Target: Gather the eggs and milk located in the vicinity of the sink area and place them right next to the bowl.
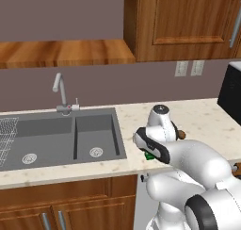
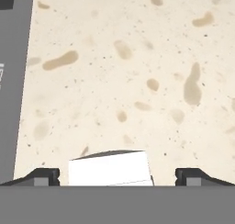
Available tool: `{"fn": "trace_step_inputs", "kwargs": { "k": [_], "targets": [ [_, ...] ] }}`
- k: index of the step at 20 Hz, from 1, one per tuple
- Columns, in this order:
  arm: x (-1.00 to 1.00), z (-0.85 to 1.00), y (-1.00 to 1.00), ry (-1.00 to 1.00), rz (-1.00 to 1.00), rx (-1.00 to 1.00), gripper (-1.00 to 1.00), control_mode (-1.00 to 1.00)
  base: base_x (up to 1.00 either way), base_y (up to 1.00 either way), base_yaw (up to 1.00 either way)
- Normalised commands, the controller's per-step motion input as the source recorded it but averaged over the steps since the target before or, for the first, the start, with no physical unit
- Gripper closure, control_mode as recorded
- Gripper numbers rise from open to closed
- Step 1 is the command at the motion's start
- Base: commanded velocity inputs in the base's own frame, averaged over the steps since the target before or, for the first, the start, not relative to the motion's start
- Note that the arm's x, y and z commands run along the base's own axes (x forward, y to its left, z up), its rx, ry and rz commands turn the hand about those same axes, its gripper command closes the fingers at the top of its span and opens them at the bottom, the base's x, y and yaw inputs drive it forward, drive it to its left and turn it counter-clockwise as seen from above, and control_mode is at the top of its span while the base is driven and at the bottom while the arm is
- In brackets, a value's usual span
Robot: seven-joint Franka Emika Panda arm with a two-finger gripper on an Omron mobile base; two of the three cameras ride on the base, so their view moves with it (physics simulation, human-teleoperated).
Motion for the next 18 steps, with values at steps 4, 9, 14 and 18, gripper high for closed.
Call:
{"fn": "trace_step_inputs", "kwargs": {
  "k": [4,9,14,18],
  "targets": [
    [0.0,-0.33,0.0,0.0,0.0,0.0,-1.0,-1.0,0.0,0.0,0.0],
    [-0.01,-0.35,0.0,0.0,0.0,0.0,1.0,-1.0,0.0,0.0,0.0],
    [-0.16,-0.36,0.0,0.01,0.0,0.0,1.0,-1.0,0.0,0.0,0.0],
    [-0.34,-0.37,0.0,0.04,0.0,0.0,1.0,-1.0,0.0,0.0,0.0]
  ]
}}
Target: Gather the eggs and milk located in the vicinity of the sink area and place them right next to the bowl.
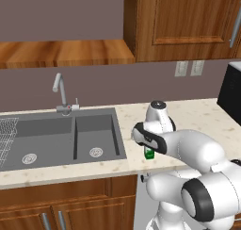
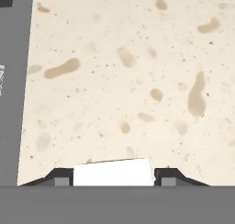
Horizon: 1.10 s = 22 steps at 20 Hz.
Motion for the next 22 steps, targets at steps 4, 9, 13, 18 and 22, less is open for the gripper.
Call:
{"fn": "trace_step_inputs", "kwargs": {
  "k": [4,9,13,18,22],
  "targets": [
    [-0.21,-0.17,0.0,0.03,0.0,0.0,1.0,-1.0,0.0,0.0,0.0],
    [-0.13,0.08,0.0,-0.02,0.01,0.0,1.0,-1.0,0.0,0.0,0.0],
    [-0.42,0.88,0.0,-0.3,0.03,0.0,1.0,-1.0,0.0,0.0,0.0],
    [-0.57,0.9,-0.01,-0.39,0.02,0.0,1.0,-1.0,0.0,0.0,0.0],
    [-0.84,0.66,-0.06,-0.44,0.02,0.0,1.0,-1.0,0.0,0.0,0.0]
  ]
}}
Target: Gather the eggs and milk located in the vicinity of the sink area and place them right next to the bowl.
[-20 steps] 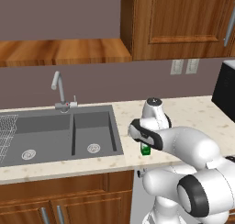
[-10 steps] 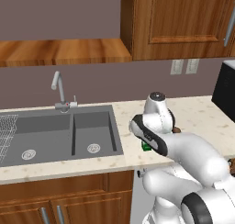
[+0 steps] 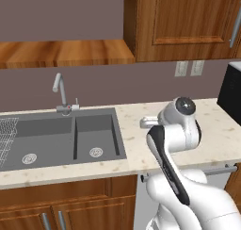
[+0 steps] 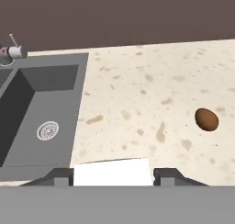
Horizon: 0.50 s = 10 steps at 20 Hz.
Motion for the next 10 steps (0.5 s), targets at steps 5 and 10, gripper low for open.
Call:
{"fn": "trace_step_inputs", "kwargs": {
  "k": [5,10],
  "targets": [
    [-0.7,0.54,-0.04,-0.35,0.01,0.0,1.0,-1.0,0.0,0.0,0.0],
    [-0.49,0.3,0.0,-0.19,0.0,0.0,1.0,-1.0,0.0,0.0,0.0]
  ]
}}
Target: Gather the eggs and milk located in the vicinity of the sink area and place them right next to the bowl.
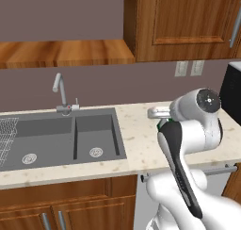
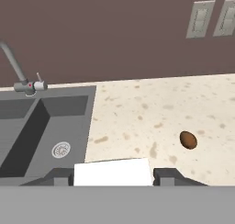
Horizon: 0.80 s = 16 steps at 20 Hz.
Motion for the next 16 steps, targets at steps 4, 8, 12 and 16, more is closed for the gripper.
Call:
{"fn": "trace_step_inputs", "kwargs": {
  "k": [4,8,12,16],
  "targets": [
    [-0.25,0.07,0.0,-0.07,0.0,0.0,1.0,-1.0,0.0,0.0,0.0],
    [-0.01,0.0,0.0,-0.02,0.0,0.0,1.0,-1.0,0.0,0.0,0.0],
    [0.0,0.0,0.0,0.0,0.0,0.0,1.0,1.0,-0.05,-0.01,0.01],
    [0.0,0.0,0.0,0.0,0.0,0.0,1.0,1.0,-0.57,-0.04,0.0]
  ]
}}
